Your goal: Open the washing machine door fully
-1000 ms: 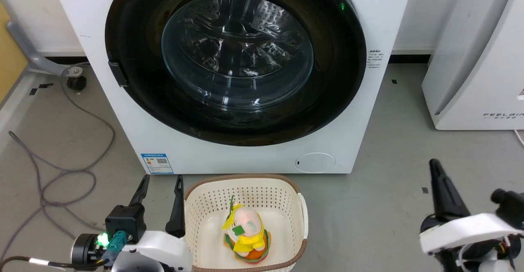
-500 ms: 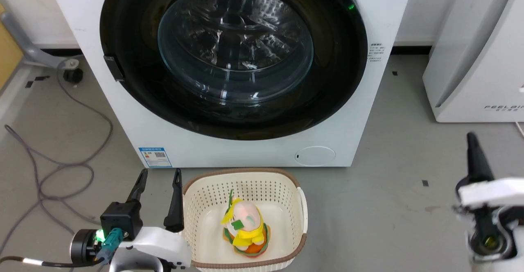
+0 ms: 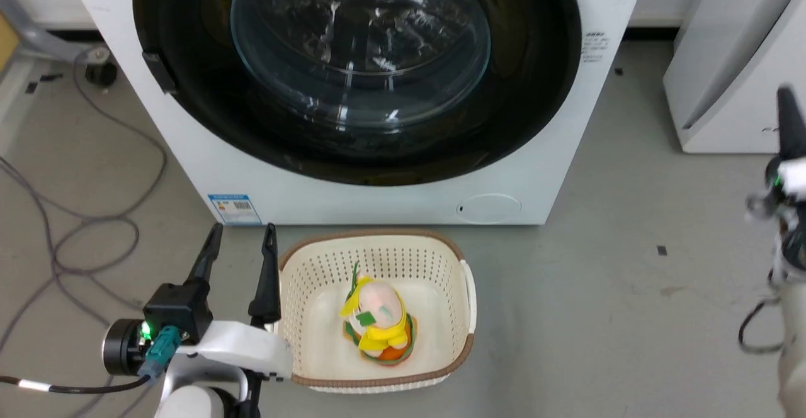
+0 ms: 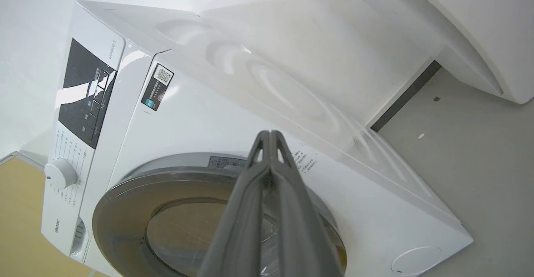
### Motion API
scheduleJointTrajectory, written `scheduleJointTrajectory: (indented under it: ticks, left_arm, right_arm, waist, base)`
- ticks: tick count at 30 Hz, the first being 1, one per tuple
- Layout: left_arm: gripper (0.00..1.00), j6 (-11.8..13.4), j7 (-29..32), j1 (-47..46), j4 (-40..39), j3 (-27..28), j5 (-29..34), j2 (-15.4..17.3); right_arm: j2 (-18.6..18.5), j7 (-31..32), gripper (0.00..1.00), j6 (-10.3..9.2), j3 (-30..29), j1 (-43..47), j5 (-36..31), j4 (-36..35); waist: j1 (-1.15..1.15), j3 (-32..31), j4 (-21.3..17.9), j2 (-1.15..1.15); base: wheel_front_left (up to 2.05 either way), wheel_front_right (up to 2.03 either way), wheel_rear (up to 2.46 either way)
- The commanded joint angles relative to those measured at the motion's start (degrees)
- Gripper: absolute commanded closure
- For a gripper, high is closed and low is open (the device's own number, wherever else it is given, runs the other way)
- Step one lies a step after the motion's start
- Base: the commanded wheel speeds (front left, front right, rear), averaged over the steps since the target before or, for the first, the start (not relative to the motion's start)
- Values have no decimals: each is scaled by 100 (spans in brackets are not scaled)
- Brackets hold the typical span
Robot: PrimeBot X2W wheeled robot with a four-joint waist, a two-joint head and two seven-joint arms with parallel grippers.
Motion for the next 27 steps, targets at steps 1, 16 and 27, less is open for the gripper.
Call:
scheduleJointTrajectory:
  ticks: [1,16,27]
  left_arm:
    - [0,-48,-55,-128,5,7,-26,15]
    - [0,-189,-234,-532,-64,87,-94,72]
    - [0,-261,-354,-698,-48,160,-154,63]
  right_arm:
    - [-119,48,100,4,37,-366,237,185]
    - [-808,1201,100,4,1320,-2736,475,1478]
    - [-760,2386,100,5,2158,-3754,622,1907]
  waist:
    - [0,115,30,0]
    - [0,733,100,0]
    - [0,1015,102,0]
  base:
    - [0,0,0]
    - [0,0,0]
    - [0,0,0]
